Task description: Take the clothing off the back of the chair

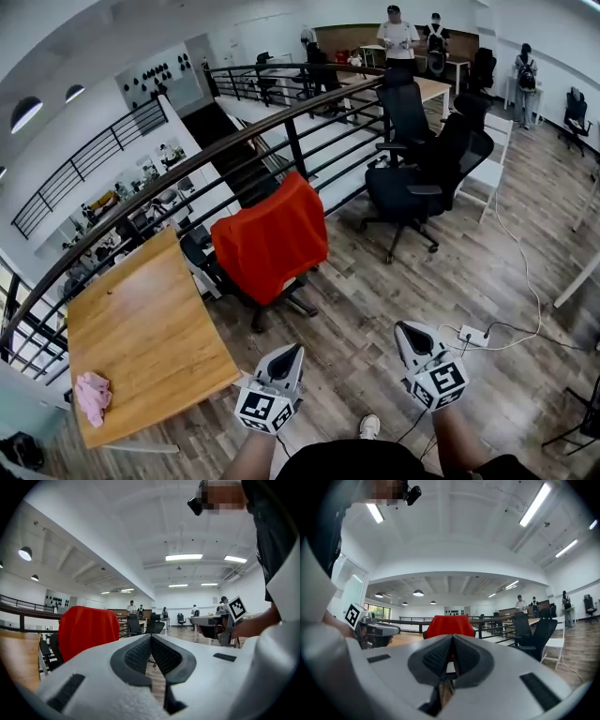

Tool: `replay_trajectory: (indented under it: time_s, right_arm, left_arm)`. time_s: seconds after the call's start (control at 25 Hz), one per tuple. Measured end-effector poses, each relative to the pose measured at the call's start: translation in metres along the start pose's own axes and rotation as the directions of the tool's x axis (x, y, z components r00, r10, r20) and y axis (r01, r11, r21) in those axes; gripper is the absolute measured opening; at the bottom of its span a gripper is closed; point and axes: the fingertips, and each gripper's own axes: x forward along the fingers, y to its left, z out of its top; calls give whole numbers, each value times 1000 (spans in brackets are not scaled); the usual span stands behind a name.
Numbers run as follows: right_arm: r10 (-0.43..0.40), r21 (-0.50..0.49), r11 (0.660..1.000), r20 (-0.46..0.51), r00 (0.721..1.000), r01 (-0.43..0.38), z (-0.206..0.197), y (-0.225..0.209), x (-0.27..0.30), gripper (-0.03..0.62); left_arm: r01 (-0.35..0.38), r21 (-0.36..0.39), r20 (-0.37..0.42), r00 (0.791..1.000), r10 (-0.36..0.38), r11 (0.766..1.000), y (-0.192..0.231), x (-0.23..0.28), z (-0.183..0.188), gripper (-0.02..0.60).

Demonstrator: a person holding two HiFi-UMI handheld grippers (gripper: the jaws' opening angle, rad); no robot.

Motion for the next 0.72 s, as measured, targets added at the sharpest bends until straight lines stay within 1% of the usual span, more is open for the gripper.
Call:
replay_trajectory:
  time_s: [0.12,0.28,0.44,0.6,0.72]
  right_arm:
    - [9,18,1000,-1,1000,-9,-5,-21,2,8]
    - [15,21,1000,-3,1000,-15,-12,-42,11,7]
    - [32,10,999,-13,999,-32,-16,-51,29,8]
    - [72,-3,997,-20,997,-73,-19,-55,61,8]
    - [108,-19,994,-33,994,-109,-18,-53,93,8]
  left_arm:
    - [-14,46,-20,1000,15,999,-9,18,-2,15]
    - [-61,49,-28,998,63,997,1,34,-3,15]
    - [-95,84,-34,995,98,992,13,41,-2,15]
    - [-121,84,-28,992,124,989,33,58,-5,15]
    - [-142,62,-20,989,144,988,57,73,-7,15]
